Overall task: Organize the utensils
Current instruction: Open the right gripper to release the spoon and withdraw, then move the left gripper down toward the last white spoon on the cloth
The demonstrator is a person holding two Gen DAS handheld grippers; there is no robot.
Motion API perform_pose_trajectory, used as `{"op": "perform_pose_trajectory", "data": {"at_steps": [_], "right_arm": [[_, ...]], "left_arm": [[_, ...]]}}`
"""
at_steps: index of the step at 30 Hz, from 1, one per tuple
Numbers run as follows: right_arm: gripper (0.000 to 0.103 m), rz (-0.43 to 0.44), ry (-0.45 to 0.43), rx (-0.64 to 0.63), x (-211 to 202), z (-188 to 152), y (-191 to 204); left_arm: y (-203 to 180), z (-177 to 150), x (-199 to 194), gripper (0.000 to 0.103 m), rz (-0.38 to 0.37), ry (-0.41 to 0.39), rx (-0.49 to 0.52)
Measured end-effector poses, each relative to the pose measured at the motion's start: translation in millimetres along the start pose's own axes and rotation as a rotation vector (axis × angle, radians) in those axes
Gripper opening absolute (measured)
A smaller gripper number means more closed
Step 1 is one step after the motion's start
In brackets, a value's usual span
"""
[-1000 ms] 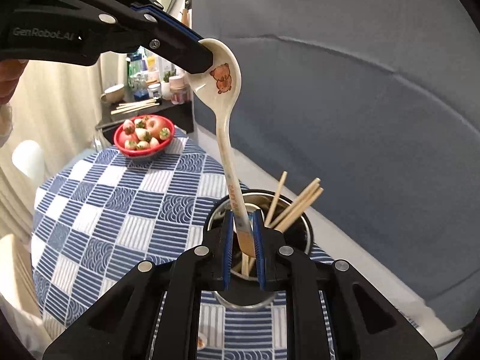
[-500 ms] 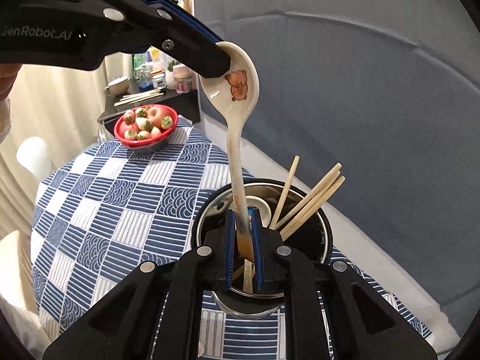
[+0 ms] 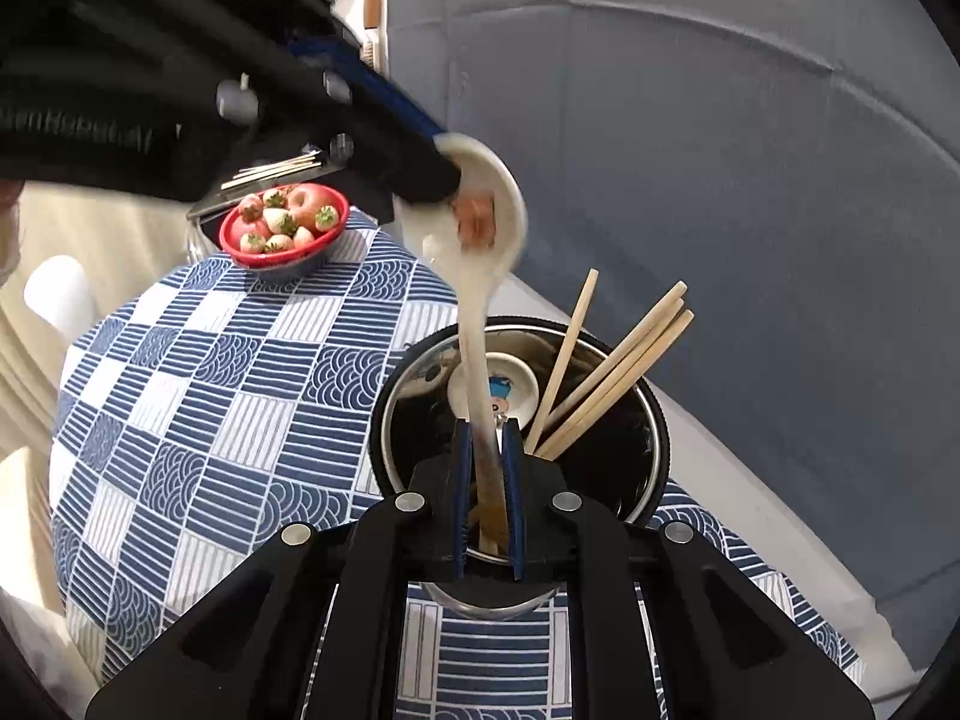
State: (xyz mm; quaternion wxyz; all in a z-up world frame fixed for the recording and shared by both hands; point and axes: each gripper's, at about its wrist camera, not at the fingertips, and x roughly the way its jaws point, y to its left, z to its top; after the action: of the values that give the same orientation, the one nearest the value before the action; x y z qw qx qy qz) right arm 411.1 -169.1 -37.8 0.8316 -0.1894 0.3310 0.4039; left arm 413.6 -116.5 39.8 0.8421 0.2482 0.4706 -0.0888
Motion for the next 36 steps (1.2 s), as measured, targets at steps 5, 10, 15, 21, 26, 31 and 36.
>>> {"op": "perform_pose_trajectory", "data": {"at_steps": [5, 10, 15, 21, 26, 31, 36], "right_arm": [[0.008, -0.036, -0.003, -0.018, -5.8, -2.5, 3.2], [0.012, -0.062, -0.001, -0.043, -15.8, -5.7, 8.7], [0.061, -0.089, -0.032, -0.015, -32.8, -8.6, 5.4], [0.082, -0.138, -0.037, -0.014, -50.4, -14.7, 8.1], [0.086, -0.179, -0.018, -0.004, -59.9, -23.2, 15.8], [0.086, -0.209, 0.031, 0.008, -68.4, -36.9, 26.5], [0.087, -0.242, 0.101, 0.006, -72.6, -50.9, 40.0]], "left_arm": [[-4.7, -3.2, 3.5, 0.016, -0.004, 0.006, -0.012], [4.1, -10.8, -5.3, 0.064, 0.014, -0.034, -0.06], [11.5, -23.2, -7.9, 0.09, 0.033, -0.067, -0.117], [15.9, -40.8, -4.4, 0.095, 0.002, -0.078, -0.179], [11.8, -55.6, -7.2, 0.097, -0.02, -0.089, -0.203], [2.4, -71.2, -12.3, 0.097, -0.042, -0.092, -0.199], [-9.0, -84.2, -16.1, 0.097, -0.066, -0.093, -0.185]]}}
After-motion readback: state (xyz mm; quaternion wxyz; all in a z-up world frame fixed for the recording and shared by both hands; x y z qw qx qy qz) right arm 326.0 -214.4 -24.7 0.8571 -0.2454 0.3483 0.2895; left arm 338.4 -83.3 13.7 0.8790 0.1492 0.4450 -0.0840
